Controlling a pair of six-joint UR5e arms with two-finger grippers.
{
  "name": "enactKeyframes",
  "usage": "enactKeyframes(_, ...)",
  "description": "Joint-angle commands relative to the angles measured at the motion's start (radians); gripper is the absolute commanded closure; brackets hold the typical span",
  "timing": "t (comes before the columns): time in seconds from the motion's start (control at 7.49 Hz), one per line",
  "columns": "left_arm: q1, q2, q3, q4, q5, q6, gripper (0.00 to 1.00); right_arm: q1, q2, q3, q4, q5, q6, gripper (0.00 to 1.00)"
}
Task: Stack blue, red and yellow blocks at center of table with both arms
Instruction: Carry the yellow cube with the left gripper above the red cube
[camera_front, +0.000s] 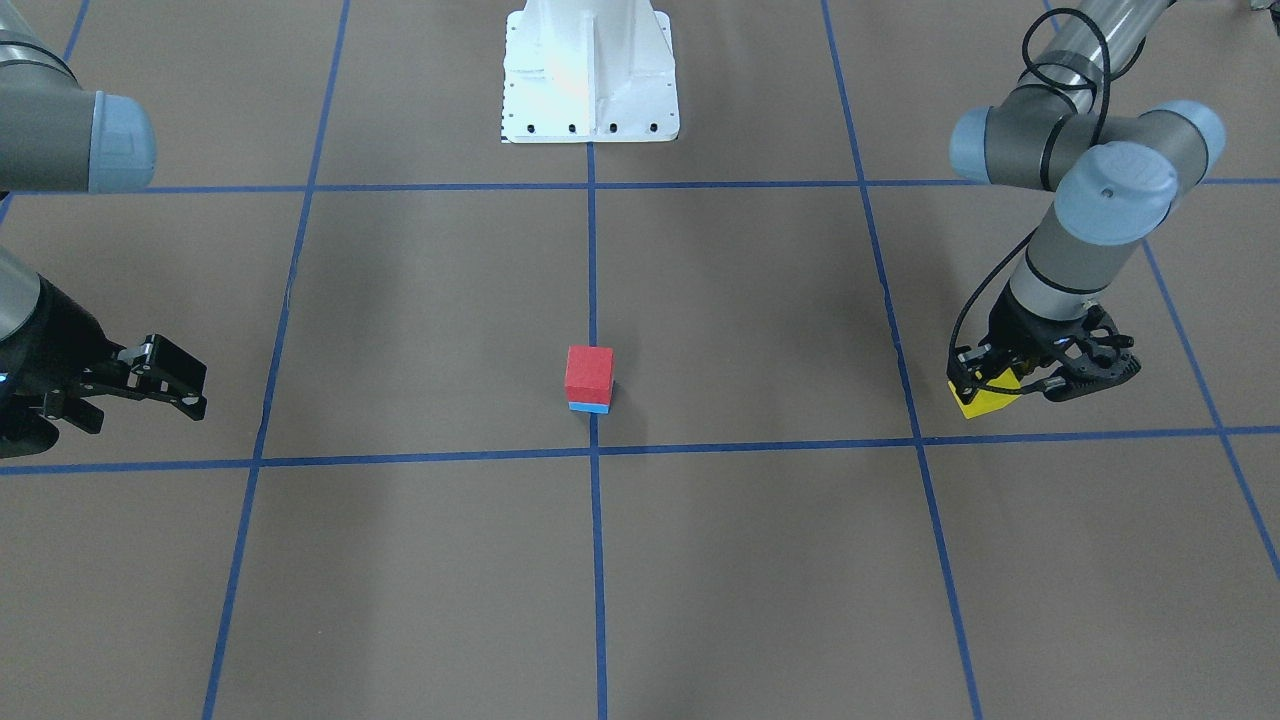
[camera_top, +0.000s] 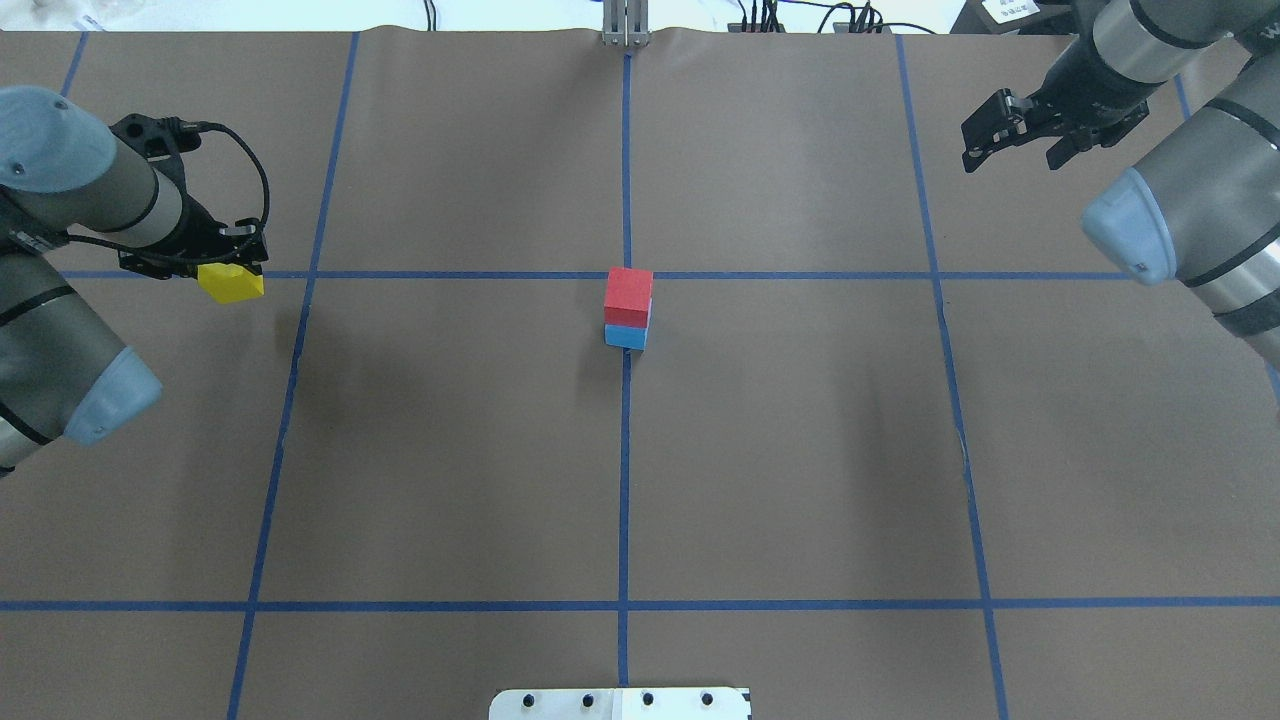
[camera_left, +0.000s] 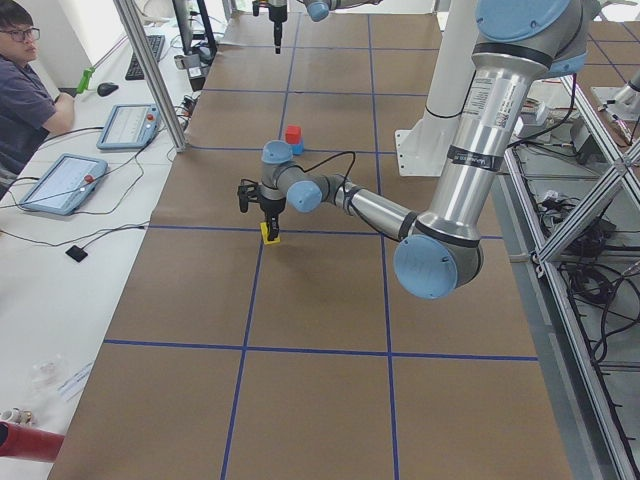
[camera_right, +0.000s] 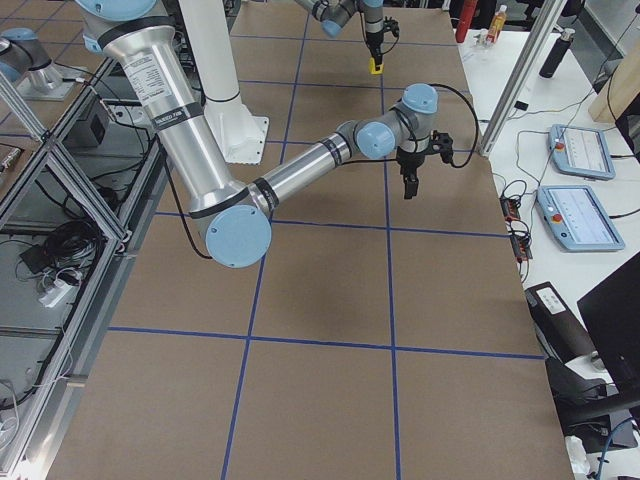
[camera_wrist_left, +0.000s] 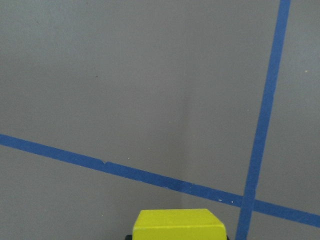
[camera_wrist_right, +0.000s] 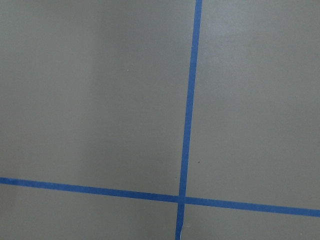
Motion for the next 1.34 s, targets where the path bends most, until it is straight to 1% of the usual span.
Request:
enactKeyframes(0.0, -0.011, -0.139, -0.144, 0.313, -0.011, 0.115, 1.00, 0.008, -0.005, 0.004, -0.002, 0.001, 0.000, 0.01)
enactKeyframes(0.13, 0.012, -0.226, -0.145, 0.348, -0.017, 0.080, 1.00, 0.008, -0.005, 0.004, -0.009, -0.008, 0.003, 0.01)
enactKeyframes(0.27, 0.094, -0.307, -0.123, 0.349, -0.019, -0.005, 1.00, 0.021, -0.008, 0.004, -0.011, -0.005, 0.001, 0.01)
enactKeyframes(0.4, 0.137, -0.421, -0.059, 0.349, -0.017, -0.088, 1.00, 0.024, -0.010, 0.002, -0.011, -0.005, 0.001, 0.01)
enactKeyframes(0.53, 0.186, -0.575, 0.068, 0.356, -0.016, -0.142, 1.00, 0.027, -0.008, 0.001, -0.011, -0.002, 0.000, 0.01)
enactKeyframes(0.67, 0.237, -0.715, 0.223, 0.365, -0.008, -0.147, 1.00, 0.027, -0.010, -0.001, -0.012, -0.001, 0.000, 0.01)
enactKeyframes(0.8, 0.254, -0.786, 0.312, 0.360, -0.008, -0.144, 1.00, 0.027, -0.010, -0.004, -0.012, 0.001, 0.000, 0.01)
enactKeyframes(0.94, 0.268, -0.794, 0.338, 0.347, -0.004, -0.134, 1.00, 0.027, -0.010, -0.006, -0.012, -0.001, 0.000, 0.01)
enactKeyframes(1.07, 0.276, -0.796, 0.386, 0.281, 0.028, -0.106, 1.00, 0.027, -0.008, -0.006, -0.012, -0.001, 0.001, 0.01)
enactKeyframes(1.2, 0.277, -0.801, 0.425, 0.253, 0.029, -0.082, 1.00, 0.027, -0.008, -0.006, -0.012, -0.001, 0.000, 0.01)
